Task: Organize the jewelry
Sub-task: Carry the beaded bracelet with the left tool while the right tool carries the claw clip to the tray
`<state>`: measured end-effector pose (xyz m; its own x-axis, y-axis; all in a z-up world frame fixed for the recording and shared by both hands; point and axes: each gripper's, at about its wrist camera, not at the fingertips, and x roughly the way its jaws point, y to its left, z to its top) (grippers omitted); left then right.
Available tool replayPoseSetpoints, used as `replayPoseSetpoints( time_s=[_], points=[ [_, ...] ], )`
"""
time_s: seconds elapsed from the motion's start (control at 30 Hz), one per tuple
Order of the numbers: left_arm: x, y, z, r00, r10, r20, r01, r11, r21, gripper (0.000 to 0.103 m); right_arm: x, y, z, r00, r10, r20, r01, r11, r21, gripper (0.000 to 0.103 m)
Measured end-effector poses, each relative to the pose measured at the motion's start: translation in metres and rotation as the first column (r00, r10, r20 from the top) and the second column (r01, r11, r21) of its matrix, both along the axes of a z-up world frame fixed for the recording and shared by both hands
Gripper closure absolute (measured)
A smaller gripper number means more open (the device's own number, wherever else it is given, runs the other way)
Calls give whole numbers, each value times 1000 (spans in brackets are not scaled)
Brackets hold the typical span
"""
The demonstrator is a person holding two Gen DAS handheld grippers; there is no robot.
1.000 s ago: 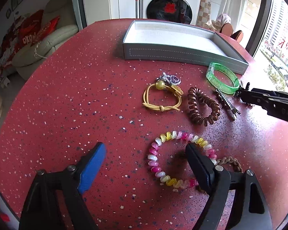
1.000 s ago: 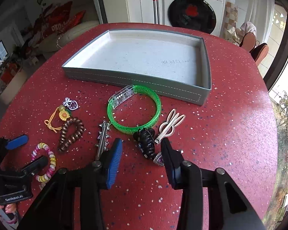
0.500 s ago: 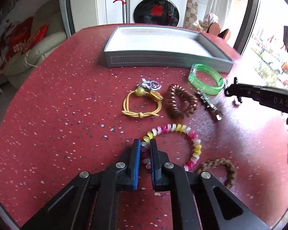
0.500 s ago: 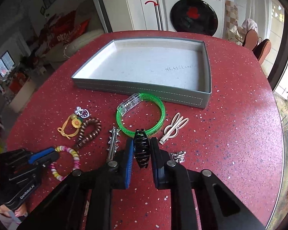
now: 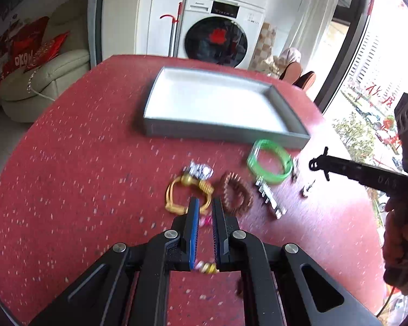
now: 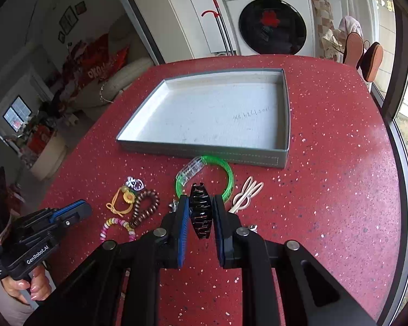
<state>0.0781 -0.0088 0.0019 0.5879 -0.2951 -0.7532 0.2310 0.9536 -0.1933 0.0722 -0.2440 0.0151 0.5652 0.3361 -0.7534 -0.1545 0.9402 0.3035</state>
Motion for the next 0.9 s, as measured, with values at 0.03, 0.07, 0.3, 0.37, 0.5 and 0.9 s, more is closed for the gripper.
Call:
replayPoseSetpoints(
  time_s=[0.03, 0.07, 0.3, 0.37, 0.5, 0.9],
  points=[
    [2, -2, 3, 1000, -2, 8, 2, 1000, 8, 76, 0, -1, 1, 1000, -2, -2, 2, 1000, 4, 84],
    [3, -3, 5, 1000, -3, 13, 3, 1000, 20, 76, -1, -1, 1, 1000, 0, -2, 0, 1000, 8, 84],
    [-6, -4, -15, 998, 60, -3, -59, 989, 139, 75, -9, 6, -15, 999, 21, -33, -20, 1000, 19, 84],
    [-11, 0, -22, 997, 80, -19, -76, 987, 138, 75, -12, 10, -20, 999, 30, -43, -29, 999, 23, 84],
    [-16, 5, -29, 994, 109, -16, -106, 985, 138, 0, -19, 14, -23, 998, 41, -47, -39, 999, 32, 84],
    [2, -6, -56, 993, 83, -82, -63, 973, 221, 25, -27, 12, -23, 998, 41, -41, -40, 998, 39, 84]
  ],
)
